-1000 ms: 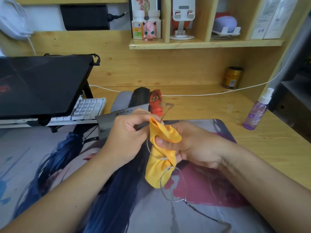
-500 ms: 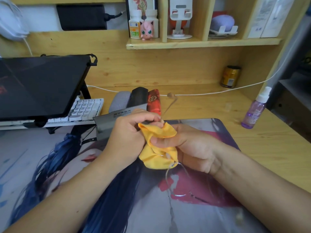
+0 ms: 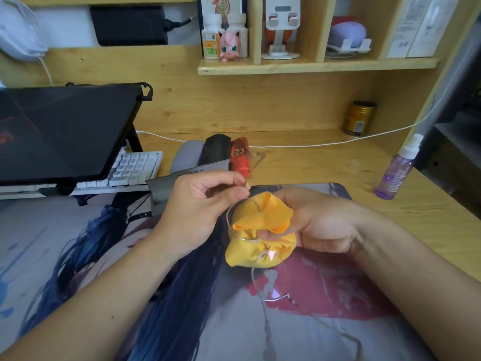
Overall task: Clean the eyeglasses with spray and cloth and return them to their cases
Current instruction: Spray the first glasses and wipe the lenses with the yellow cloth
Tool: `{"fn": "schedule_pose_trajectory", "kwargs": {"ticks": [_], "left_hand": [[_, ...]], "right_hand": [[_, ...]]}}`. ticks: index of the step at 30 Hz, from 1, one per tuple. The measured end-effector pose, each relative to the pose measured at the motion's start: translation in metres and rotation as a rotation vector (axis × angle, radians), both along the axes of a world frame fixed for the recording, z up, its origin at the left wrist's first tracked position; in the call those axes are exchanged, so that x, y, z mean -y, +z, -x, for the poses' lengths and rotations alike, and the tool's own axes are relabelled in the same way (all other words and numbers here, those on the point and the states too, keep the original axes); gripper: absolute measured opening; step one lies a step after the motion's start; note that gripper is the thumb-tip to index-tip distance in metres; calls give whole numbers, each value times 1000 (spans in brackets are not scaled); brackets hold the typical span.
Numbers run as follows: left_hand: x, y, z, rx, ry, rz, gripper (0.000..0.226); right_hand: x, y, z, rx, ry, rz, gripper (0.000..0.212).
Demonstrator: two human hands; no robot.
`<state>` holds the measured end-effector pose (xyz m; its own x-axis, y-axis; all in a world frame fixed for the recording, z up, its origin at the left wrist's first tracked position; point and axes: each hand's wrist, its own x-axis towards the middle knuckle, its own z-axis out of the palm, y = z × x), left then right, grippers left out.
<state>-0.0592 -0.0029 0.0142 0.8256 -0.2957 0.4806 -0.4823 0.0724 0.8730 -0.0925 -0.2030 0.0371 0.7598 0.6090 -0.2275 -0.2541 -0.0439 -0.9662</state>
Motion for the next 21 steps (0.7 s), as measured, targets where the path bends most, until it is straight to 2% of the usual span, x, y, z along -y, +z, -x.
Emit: {"fn": "schedule_pose_trajectory", "kwargs": {"ticks": [3, 6, 16, 21], "left_hand": [[-1, 2, 1, 107, -44, -79, 4], [-1, 3, 2, 208, -81, -126, 5], [0, 4, 2, 244, -78, -157, 6], [1, 3, 4, 227, -72, -154, 4]], "right_hand": [[-2, 1, 2, -19, 75, 41, 20], [-5, 2, 4, -22, 91, 33, 20], [-15, -4, 4, -11, 35, 40, 30], [-23, -5, 8, 78, -18, 72, 13]]}}
